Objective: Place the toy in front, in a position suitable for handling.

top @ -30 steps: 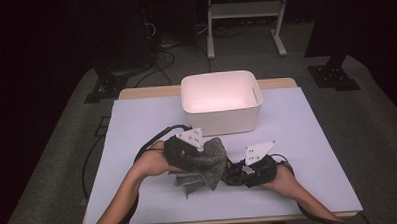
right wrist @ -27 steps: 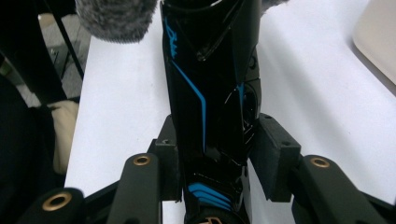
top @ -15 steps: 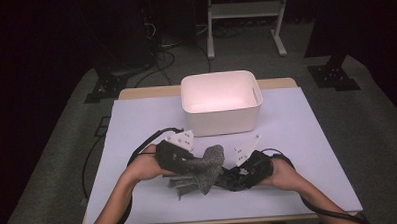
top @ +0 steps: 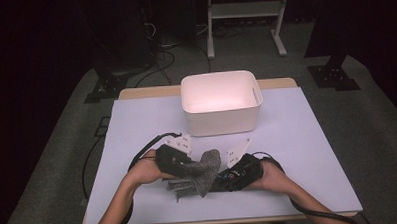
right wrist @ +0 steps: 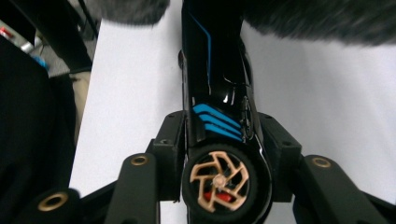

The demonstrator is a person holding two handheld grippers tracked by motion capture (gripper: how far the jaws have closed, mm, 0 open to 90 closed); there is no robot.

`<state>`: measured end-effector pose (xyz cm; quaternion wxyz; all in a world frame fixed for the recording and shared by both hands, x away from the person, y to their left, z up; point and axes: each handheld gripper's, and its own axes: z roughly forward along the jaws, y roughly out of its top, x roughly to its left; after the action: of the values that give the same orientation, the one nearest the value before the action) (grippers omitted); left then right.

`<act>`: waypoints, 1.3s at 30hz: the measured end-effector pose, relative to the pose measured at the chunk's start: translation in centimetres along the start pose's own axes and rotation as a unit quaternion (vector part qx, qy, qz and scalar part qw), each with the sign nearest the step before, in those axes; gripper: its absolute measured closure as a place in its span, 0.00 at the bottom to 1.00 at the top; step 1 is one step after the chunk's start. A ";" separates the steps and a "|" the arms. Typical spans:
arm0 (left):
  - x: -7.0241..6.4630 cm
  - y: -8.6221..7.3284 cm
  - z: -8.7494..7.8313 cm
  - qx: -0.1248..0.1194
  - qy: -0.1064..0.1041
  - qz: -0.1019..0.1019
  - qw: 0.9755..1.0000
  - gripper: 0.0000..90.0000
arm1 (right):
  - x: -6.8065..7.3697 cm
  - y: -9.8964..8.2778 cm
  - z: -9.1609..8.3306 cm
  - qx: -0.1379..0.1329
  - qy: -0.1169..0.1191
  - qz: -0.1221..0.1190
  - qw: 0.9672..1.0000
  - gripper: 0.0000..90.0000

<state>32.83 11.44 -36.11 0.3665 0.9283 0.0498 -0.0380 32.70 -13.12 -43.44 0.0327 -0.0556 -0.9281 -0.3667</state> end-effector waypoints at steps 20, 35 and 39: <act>1.1 0.9 0.9 0.011 0.015 0.002 1.000 0.82 | -3.2 -1.9 -1.8 -0.064 0.007 0.084 0.994 0.49; 2.2 2.3 1.2 0.015 0.036 0.013 0.999 0.82 | -2.9 -2.1 -1.8 -0.055 -0.032 0.070 0.995 0.31; 2.4 3.8 3.7 0.030 0.018 0.025 0.999 0.82 | -2.4 -2.3 -1.9 -0.050 -0.038 0.062 0.996 0.27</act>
<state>35.60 6.27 -36.50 0.3380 0.9405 0.0325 -0.0136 34.87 -16.32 -43.86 0.0174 -0.1288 -0.9038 -0.4076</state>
